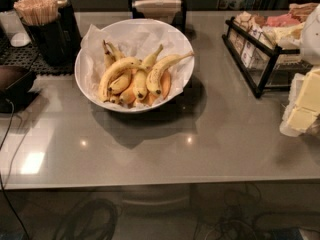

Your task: Pick banana from white bowl

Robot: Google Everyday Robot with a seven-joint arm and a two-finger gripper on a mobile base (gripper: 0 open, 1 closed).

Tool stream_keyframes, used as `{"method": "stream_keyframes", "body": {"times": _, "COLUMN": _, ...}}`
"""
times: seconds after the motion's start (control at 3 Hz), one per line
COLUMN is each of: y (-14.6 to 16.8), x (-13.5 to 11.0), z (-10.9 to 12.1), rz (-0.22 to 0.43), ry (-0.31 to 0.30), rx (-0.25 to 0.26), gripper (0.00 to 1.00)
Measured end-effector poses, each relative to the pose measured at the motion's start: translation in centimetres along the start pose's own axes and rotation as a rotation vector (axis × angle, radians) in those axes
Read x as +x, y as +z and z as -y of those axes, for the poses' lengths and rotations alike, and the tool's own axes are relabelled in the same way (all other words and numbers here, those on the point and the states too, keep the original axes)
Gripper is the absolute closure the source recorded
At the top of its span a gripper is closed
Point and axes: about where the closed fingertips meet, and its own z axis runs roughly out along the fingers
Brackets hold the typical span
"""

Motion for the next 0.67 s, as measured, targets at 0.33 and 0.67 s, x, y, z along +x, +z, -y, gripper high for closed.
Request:
{"method": "stream_keyframes", "body": {"times": 0.33, "y": 0.00, "x": -0.01, "z": 0.00, "rz": 0.000, "ry": 0.000, "rx": 0.000, "gripper": 0.00}}
{"method": "stream_keyframes", "body": {"times": 0.67, "y": -0.09, "x": -0.39, "z": 0.18, "rz": 0.004, "ry": -0.009, "rx": 0.008, "gripper": 0.00}}
